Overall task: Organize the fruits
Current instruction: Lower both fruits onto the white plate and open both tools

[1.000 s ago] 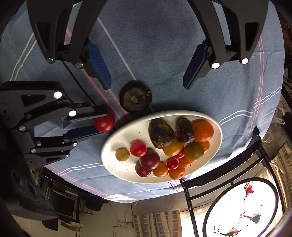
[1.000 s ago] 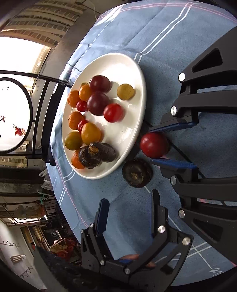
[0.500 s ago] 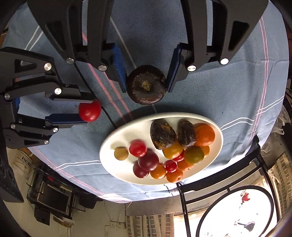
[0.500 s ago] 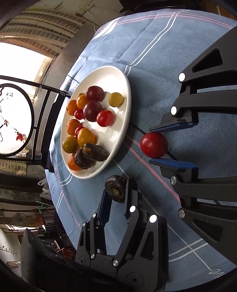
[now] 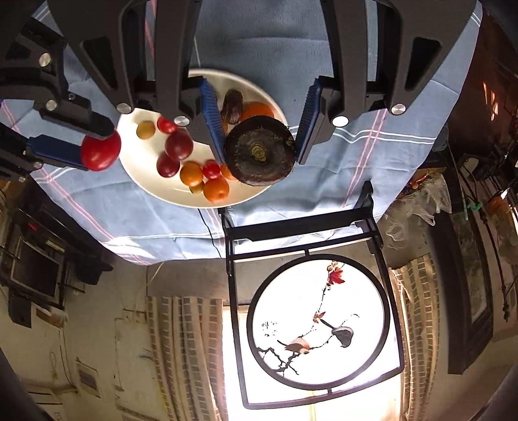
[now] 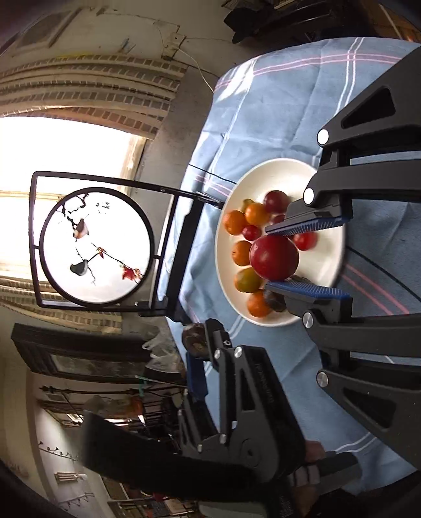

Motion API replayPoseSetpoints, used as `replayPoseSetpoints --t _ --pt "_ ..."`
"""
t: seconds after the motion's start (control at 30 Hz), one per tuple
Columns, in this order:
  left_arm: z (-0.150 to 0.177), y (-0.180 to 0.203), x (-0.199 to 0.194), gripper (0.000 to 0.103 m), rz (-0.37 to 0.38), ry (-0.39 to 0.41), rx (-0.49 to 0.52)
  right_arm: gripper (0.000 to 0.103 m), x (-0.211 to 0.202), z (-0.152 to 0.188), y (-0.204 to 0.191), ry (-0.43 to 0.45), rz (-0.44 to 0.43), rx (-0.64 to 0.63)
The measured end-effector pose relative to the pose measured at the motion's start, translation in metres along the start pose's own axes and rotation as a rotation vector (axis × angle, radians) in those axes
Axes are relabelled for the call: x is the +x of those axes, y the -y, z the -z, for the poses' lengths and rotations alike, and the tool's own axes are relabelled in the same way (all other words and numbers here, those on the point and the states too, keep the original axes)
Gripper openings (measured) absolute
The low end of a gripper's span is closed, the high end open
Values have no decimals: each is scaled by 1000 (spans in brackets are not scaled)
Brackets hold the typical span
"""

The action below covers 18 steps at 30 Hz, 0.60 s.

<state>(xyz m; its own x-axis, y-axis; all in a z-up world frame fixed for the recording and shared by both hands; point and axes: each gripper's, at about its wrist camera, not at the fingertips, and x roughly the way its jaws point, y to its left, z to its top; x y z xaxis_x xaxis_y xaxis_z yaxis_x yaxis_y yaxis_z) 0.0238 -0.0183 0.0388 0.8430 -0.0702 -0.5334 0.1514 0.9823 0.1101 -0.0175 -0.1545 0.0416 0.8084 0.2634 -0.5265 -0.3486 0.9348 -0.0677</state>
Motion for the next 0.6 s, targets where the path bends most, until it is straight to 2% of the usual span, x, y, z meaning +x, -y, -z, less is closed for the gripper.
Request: replayPoseSetpoints --t 0.23,0.47,0.6 --pt "-20 3 36 42 -19 -14 -60 29 33 -28 23 39 33 103" --pt "-10 5 70 43 8 -59 -87 29 66 -22 30 13 5 177" --pt "-5 5 81 43 -3 -76 -69 29 77 -16 34 -9 11 187"
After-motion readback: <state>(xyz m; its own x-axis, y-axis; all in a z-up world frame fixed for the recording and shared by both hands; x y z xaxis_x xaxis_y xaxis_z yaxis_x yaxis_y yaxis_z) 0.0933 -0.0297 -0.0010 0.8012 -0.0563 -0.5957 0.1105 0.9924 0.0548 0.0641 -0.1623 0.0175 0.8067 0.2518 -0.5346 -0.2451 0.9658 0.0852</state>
